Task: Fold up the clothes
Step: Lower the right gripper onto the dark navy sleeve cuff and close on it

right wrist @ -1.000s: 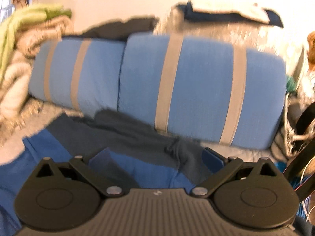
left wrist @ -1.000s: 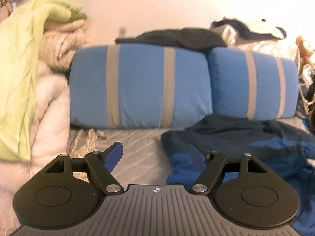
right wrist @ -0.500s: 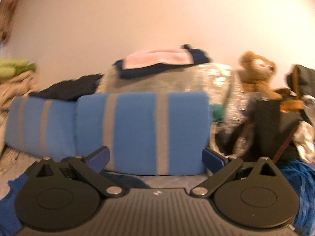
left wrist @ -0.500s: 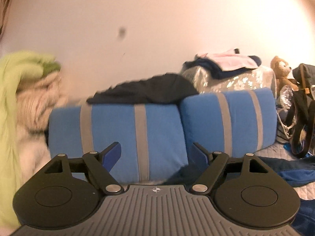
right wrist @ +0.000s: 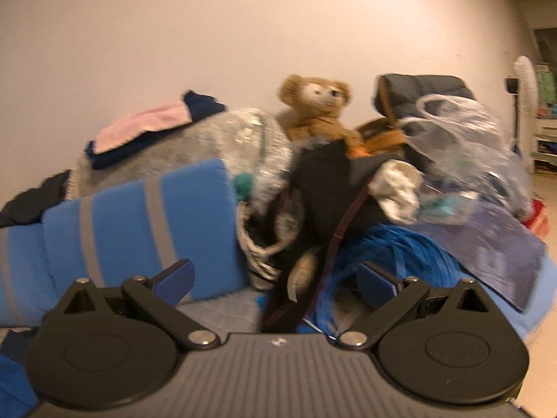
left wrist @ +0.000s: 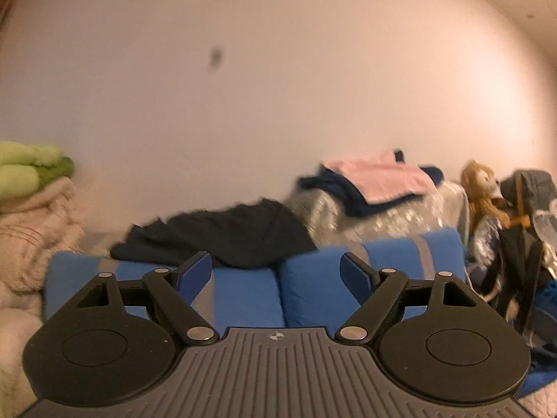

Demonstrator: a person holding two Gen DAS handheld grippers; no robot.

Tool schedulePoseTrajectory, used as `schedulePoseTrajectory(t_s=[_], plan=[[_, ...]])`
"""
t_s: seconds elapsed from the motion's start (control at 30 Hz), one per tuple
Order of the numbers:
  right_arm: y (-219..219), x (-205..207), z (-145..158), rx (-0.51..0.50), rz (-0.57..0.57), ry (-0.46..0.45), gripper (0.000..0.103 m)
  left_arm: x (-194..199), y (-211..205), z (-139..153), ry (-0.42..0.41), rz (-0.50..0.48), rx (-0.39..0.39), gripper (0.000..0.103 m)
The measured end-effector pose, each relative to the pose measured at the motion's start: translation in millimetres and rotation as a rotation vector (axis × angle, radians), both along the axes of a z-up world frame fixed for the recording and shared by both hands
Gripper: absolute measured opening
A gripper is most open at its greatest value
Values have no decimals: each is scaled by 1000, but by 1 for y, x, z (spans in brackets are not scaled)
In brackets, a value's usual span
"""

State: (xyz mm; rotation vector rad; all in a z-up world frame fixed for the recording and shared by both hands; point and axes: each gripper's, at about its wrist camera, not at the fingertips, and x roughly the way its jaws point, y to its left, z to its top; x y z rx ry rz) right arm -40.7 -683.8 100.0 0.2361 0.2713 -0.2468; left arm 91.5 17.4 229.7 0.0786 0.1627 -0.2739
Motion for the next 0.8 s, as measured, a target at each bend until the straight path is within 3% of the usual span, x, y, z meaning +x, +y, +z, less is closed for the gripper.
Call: schedulePoseTrajectory(t_s=[0.4,0.67,0.8], plan=[[-46,-48,-105,-1,-86,208,98,11,-89,-118,197,-271,-11,81],[-73,-36,-163,64,-131,310,71,11,-136,-178,314,-424,-68,81],[-83,-20,-179,90,-143,311,67,10,-144,-200,357,-462,-103,81]])
